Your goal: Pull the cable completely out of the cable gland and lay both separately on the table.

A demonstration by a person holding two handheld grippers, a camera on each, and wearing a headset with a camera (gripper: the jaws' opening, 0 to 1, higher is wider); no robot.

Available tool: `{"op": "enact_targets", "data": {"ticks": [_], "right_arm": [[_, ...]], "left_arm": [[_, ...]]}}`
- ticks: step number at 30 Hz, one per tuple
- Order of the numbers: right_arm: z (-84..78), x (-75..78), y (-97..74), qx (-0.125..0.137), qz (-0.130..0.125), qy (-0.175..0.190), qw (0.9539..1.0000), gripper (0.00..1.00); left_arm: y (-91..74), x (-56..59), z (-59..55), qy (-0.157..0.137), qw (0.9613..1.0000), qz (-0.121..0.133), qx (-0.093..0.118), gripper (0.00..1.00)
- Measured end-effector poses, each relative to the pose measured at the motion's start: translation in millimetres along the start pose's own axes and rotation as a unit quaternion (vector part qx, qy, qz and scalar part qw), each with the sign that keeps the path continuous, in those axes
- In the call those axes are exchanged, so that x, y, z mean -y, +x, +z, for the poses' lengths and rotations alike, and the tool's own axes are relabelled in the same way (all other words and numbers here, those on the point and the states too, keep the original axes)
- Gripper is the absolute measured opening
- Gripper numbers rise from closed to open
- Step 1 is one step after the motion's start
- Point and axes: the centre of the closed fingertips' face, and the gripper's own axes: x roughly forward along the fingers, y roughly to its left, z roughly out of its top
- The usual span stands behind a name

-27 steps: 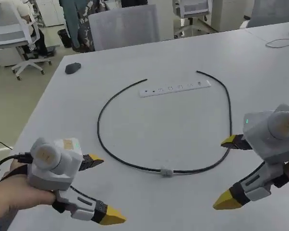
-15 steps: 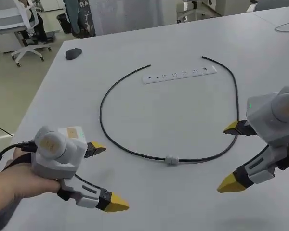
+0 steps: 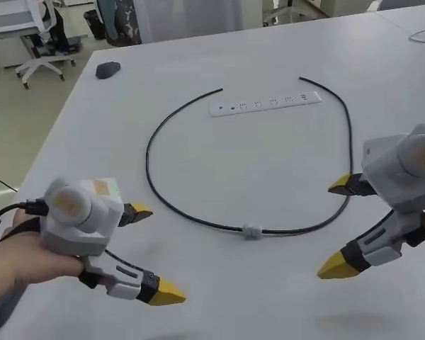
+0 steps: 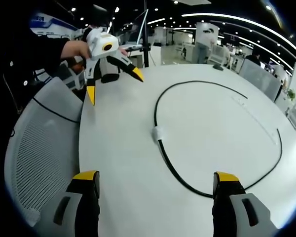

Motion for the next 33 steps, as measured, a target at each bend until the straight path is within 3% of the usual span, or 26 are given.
{"op": "enact_targets", "data": {"ticks": [11, 17, 20, 29, 33], "right_arm": [[1.7, 3.9, 4.6, 0.009, 0.003, 0.013, 0.9999, 0.99], [0.6, 4.8, 6.8, 0.005, 0.006, 0.010, 0.9999, 0.99], [1.4, 5.1, 8.4, 0.005, 0.007, 0.010, 0.9999, 0.99], [3.5, 8.9, 14.5, 0.004, 0.010, 0.006, 0.9999, 0.99], [6.2, 14.6, 19.8, 0.009, 0.001, 0.002, 1.0000, 0.96]], "left_arm": [[2.5, -3.4, 5.0, -0.008, 0.9999, 0.004, 0.009, 0.99], [3.6, -9.7, 6.3, 0.007, 0.9998, 0.018, 0.010, 0.99], [3.9, -11.0, 7.3, -0.005, 0.9998, 0.015, 0.012, 0.99], [5.9, -10.0, 6.3, -0.010, 0.9998, 0.013, 0.011, 0.99], [6.5, -6.4, 6.2, 0.009, 0.9999, 0.013, 0.005, 0.99]]}}
